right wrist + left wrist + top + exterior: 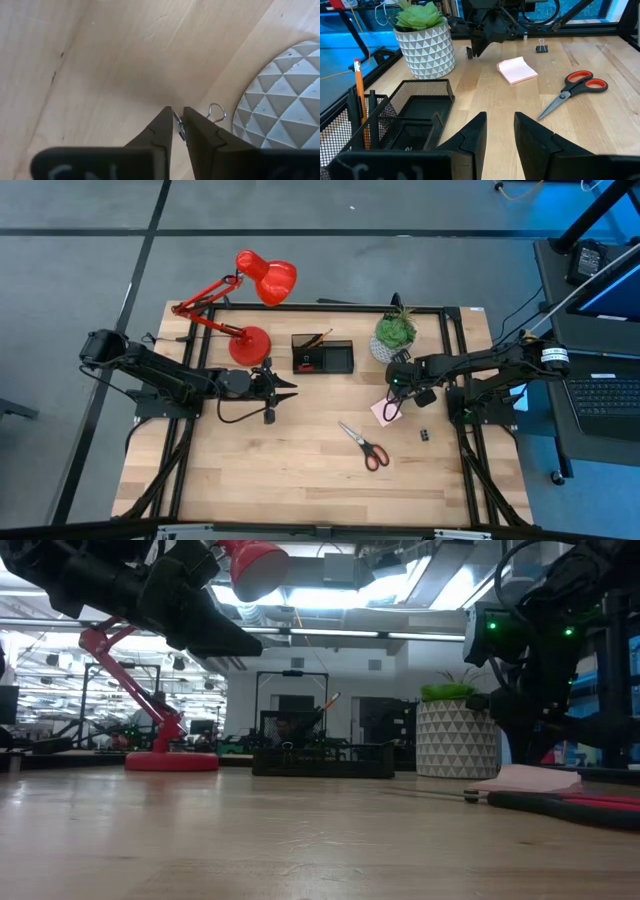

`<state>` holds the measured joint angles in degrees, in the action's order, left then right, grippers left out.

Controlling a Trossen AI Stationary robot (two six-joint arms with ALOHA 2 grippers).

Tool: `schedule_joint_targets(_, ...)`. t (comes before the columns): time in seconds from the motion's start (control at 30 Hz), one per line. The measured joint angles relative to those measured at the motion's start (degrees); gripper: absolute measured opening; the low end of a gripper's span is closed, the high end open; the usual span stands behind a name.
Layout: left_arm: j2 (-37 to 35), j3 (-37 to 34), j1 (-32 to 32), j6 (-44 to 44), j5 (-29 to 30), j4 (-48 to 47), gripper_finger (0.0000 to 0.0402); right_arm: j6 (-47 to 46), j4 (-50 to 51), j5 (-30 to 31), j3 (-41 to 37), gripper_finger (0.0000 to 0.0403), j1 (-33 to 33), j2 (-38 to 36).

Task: Pick and place office supplies into organizer
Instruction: Put the top binder clip into the desk organizer

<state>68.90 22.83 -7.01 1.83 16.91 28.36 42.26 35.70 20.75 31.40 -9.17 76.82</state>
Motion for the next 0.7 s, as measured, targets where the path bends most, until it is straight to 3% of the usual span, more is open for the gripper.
schedule_joint_targets(0.33,0.0,-0.02,-0.02,0.0,0.0,0.0,0.0093,0.0,-0.03,0.0,0.0,0.0006,-0.02,0.0)
schedule_joint_targets(0.7,0.0,0.0,0.0,0.02,0.0,0.0,0.0093,-2.4,1.22,0.37,4.2,0.0002,0.85,-0.04)
